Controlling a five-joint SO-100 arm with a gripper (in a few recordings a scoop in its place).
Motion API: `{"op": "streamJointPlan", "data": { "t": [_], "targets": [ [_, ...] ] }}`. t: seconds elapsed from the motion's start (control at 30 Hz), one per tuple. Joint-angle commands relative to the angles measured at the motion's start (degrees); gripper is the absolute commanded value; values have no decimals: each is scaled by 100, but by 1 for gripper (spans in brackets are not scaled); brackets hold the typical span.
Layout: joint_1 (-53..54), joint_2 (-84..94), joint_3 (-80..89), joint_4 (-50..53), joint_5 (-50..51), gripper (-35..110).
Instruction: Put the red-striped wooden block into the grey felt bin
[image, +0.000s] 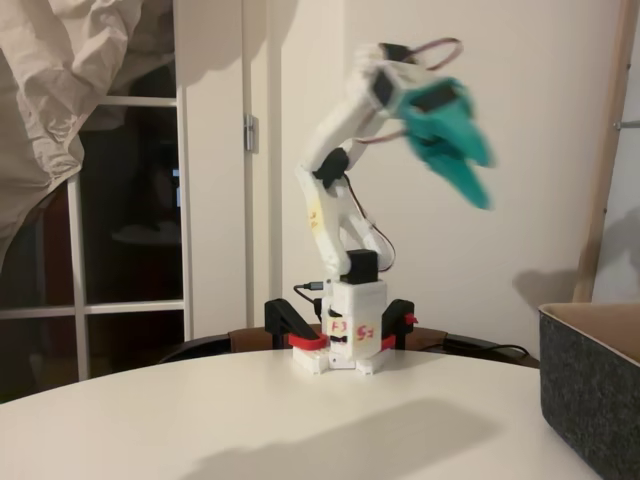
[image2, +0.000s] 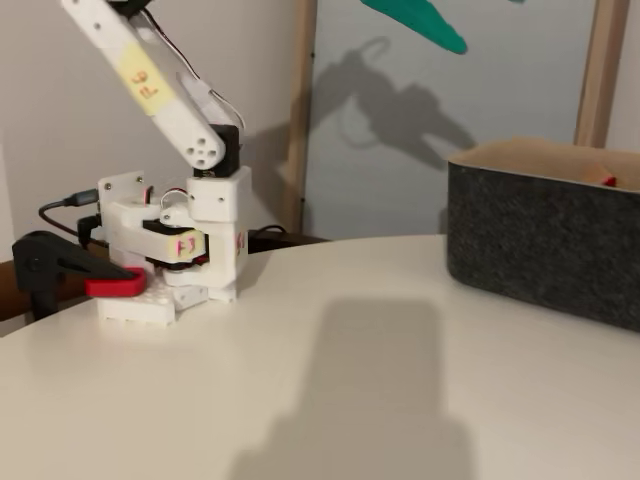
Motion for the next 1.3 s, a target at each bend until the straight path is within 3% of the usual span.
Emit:
{"op": "streamJointPlan", "data": {
  "t": [0.0, 0.2, 0.4, 0.67, 0.9, 1.27],
  "targets": [
    [1591, 492, 308, 88, 809, 19],
    [3630, 554, 519, 44, 1811, 16],
    [4860, 800, 1310, -62, 1811, 12],
    [5546, 1995, 3788, -176, 1433, 3],
    [5950, 3762, 6293, -1582, 1406, 0],
    [6390, 5792, 8112, -1740, 2162, 0]
  ]
}}
